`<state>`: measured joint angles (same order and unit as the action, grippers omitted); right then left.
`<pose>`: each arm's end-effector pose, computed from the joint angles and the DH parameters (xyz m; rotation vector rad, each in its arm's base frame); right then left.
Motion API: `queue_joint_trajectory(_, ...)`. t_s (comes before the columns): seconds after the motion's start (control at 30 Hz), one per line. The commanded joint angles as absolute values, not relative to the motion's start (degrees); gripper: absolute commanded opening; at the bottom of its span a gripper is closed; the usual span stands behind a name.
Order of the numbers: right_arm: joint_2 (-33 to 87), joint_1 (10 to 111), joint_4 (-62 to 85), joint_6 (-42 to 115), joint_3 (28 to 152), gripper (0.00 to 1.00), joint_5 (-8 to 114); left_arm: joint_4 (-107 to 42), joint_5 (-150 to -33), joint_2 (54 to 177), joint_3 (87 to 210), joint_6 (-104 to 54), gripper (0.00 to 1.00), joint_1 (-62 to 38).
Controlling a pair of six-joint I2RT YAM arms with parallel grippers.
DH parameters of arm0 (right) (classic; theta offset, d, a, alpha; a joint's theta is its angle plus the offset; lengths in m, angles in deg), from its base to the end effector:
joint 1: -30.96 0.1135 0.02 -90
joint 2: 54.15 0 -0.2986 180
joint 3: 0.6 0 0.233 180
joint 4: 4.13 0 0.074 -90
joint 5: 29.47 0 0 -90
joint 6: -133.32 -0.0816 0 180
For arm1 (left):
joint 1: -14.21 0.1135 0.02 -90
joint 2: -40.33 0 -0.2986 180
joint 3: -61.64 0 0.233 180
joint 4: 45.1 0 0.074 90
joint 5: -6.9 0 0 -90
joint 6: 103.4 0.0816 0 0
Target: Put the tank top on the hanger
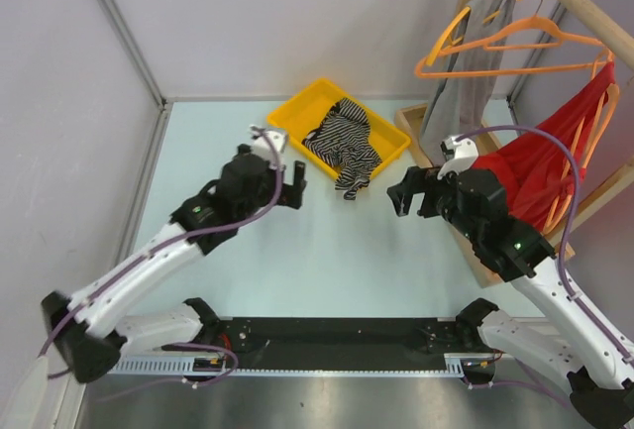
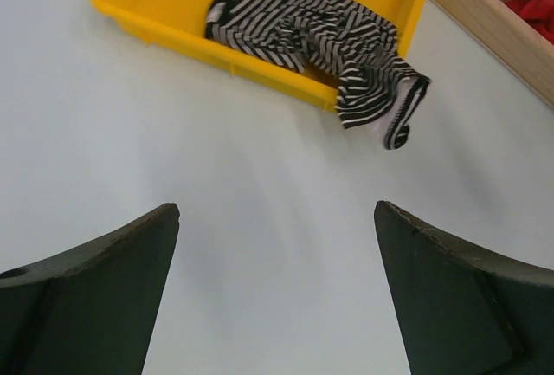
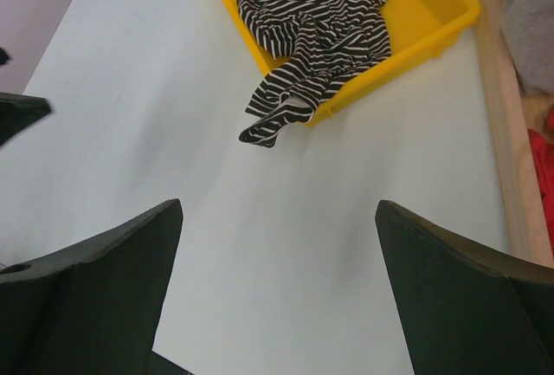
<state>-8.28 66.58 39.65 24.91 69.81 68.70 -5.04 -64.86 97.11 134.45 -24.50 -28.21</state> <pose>0.1451 0.0897 0.3736 -0.1922 1.9254 0.5004 0.1787 -0.1287 0.3659 0.3339 1.9512 -0.2931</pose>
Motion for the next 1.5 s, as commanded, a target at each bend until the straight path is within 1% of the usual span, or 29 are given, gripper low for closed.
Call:
queue_joint_trajectory(0.0,-10.21,65.77,38.30,23.46,69.26,1.00,70.55,-12.86,-69.90,108.33,140.53,-25.18,0.99,-32.63)
queue_joint_trajectory(0.03,-10.21,65.68,38.30,23.46,69.26,1.00,70.46,-13.48,-70.79,113.84,141.85,-25.18,0.99,-33.16)
queue_joint_trajectory(0.2,-10.91,65.50,38.65,23.28,69.08,1.00,70.11,-17.34,-79.31,129.43,151.52,-25.54,0.99,-34.05)
queue_joint_trajectory(0.23,-10.91,65.50,38.56,23.28,69.00,1.00,69.59,-17.87,-78.80,133.72,152.66,-25.53,0.99,-34.04)
queue_joint_trajectory(0.33,-11.26,65.41,38.47,23.28,68.91,1.00,68.62,-17.62,-76.78,140.16,158.63,-24.48,0.99,-34.04)
queue_joint_trajectory(0.37,-11.44,65.41,38.47,23.28,68.82,1.00,68.53,-16.05,-76.25,144.27,162.13,-23.87,0.99,-34.04)
queue_joint_trajectory(0.5,-11.61,65.24,38.65,23.46,68.64,1.00,68.35,-14.19,-74.84,151.59,168.13,-22.46,0.99,-33.96)
queue_joint_trajectory(0.57,-11.70,65.24,38.74,23.54,68.64,1.00,68.18,-10.95,-70.91,153.96,171.64,-22.37,0.99,-33.96)
queue_joint_trajectory(0.67,-11.96,65.15,38.82,23.81,68.64,1.00,68.00,-9.88,-69.47,156.78,172.89,-22.11,0.98,-33.61)
queue_joint_trajectory(0.73,-12.05,64.98,38.91,23.90,68.64,1.00,67.91,-9.18,-69.65,158.28,173.41,-22.54,0.90,-33.26)
queue_joint_trajectory(0.77,-12.05,65.06,39.17,23.90,68.82,1.00,67.83,-8.74,-69.83,158.63,173.50,-22.63,0.84,-32.82)
queue_joint_trajectory(0.87,-12.49,64.97,39.44,23.90,68.99,1.00,67.91,-8.47,-70.27,158.11,172.45,-22.81,0.25,-32.02)
queue_joint_trajectory(0.9,-12.67,64.97,39.61,23.98,68.99,1.00,68.18,-8.73,-69.92,157.32,172.19,-22.81,0.00,-31.85)
queue_joint_trajectory(1.0,-13.11,64.71,39.62,24.07,68.99,1.00,68.35,-9.18,-68.17,151.88,172.88,-21.85,0.00,-30.97)
queue_joint_trajectory(1.03,-13.11,64.71,39.70,24.07,69.08,1.00,68.35,-9.09,-67.29,148.30,174.54,-20.97,0.00,-30.71)
queue_joint_trajectory(1.1,-12.84,64.62,39.62,24.07,69.08,1.00,68.09,-8.56,-66.23,145.02,177.18,-19.83,0.00,-30.27)
queue_joint_trajectory(1.23,-12.75,64.54,39.70,23.90,69.08,1.00,67.83,-5.58,-61.93,137.12,187.62,-13.60,0.00,-30.27)
queue_joint_trajectory(1.27,-12.76,64.54,39.70,23.90,69.00,1.00,67.65,-5.49,-61.57,133.53,188.61,-12.10,0.00,-30.35)
queue_joint_trajectory(1.33,-13.02,64.54,39.79,23.98,68.99,1.00,67.65,-5.57,-59.74,129.56,189.50,-9.20,0.00,-31.14)
queue_joint_trajectory(1.37,-13.11,64.54,39.79,23.98,68.99,1.00,67.65,-5.49,-58.68,125.19,189.41,-8.23,0.00,-31.41)
queue_joint_trajectory(1.47,-13.19,64.45,39.79,23.98,69.17,1.00,67.48,-4.96,-54.12,118.93,186.70,-3.66,0.00,-33.16)
